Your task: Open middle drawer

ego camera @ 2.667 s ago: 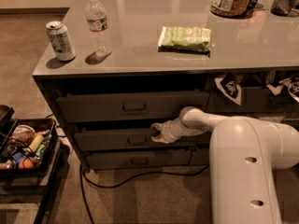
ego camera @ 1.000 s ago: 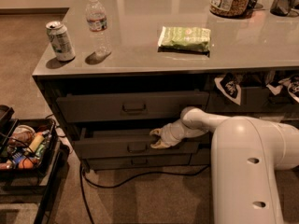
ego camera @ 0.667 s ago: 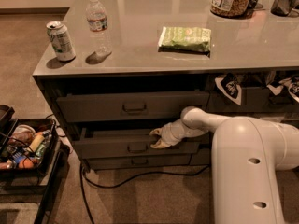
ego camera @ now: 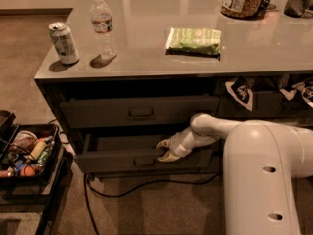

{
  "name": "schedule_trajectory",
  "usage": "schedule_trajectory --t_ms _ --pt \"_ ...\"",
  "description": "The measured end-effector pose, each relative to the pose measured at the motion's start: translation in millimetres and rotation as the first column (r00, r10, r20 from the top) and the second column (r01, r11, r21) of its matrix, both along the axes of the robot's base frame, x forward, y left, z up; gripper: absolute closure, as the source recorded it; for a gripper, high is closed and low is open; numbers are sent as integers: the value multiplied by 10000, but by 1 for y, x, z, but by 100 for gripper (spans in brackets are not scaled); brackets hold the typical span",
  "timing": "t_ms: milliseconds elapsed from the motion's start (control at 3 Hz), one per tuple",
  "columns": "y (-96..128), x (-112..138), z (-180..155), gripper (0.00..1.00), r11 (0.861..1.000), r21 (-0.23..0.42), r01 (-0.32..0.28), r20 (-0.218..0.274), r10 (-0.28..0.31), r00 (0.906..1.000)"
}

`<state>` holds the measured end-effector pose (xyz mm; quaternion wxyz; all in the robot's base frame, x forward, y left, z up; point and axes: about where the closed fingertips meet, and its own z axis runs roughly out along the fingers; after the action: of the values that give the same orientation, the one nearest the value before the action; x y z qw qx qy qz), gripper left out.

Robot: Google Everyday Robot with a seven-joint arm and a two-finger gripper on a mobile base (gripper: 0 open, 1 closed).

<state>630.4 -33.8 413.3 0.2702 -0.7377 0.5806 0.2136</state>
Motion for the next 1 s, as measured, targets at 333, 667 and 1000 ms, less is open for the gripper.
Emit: schedule_trajectory --t_ms 333,667,1000 --pt "-2 -1 0 100 10000 0 -1 -1 1 10000" --pt "0 -17 0 100 9992 23 -389 -468 390 9981" --pt "-3 -19 -1 100 9991 5 -417 -520 417 9978"
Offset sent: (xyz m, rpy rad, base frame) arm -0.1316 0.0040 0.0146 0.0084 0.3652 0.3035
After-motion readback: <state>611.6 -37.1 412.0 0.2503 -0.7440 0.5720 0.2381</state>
